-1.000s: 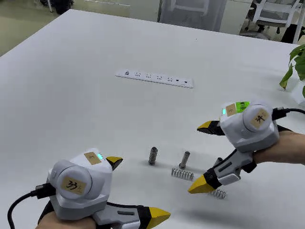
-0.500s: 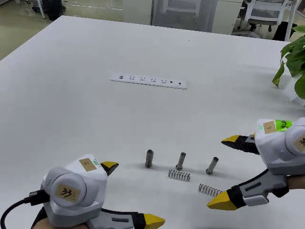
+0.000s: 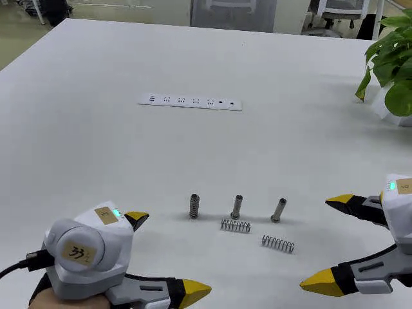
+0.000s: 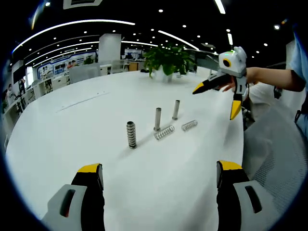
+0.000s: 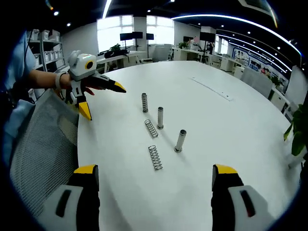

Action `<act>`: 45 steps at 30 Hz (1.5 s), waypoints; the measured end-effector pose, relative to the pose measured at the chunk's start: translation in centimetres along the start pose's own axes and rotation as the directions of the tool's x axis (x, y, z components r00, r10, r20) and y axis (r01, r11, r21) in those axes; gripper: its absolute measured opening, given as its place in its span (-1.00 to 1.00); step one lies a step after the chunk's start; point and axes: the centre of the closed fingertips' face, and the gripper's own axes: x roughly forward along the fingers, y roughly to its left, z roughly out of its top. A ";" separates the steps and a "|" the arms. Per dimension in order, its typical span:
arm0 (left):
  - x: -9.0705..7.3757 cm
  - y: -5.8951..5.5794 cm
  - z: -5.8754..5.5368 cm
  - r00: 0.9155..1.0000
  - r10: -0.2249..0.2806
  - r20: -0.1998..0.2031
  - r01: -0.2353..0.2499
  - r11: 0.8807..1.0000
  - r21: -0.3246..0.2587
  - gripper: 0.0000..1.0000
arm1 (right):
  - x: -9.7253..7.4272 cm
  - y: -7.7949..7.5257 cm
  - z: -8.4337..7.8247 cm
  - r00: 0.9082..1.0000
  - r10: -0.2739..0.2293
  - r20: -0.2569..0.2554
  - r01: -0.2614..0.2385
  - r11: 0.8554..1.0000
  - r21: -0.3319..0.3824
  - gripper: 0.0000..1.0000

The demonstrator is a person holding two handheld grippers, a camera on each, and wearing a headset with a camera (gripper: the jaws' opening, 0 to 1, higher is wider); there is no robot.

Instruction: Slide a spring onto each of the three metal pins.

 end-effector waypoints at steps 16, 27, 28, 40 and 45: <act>0.5 0.2 -0.1 0.996 -0.055 -0.064 0.062 0.990 0.124 0.92 | -2.1 0.8 -2.0 0.997 -0.066 0.039 0.062 0.993 0.098 0.98; 2.7 -2.0 2.2 0.979 -0.172 -0.107 0.195 0.944 0.266 0.47 | -1.9 1.7 -2.8 0.998 -0.054 0.030 0.050 0.991 0.121 0.98; 3.2 -2.1 2.3 0.978 -0.170 -0.119 0.197 0.939 0.281 0.41 | -1.9 2.0 -2.7 0.998 -0.052 0.031 0.048 0.991 0.127 0.98; 7.7 -2.5 2.2 0.964 -0.168 -0.208 0.225 0.928 0.297 0.08 | -2.0 3.2 -3.4 0.998 -0.052 0.039 0.045 0.986 0.159 0.98; 9.0 -2.6 2.0 0.957 -0.163 -0.238 0.225 0.938 0.264 -0.03 | -2.0 3.6 -4.1 0.998 -0.050 0.036 0.042 0.982 0.184 0.98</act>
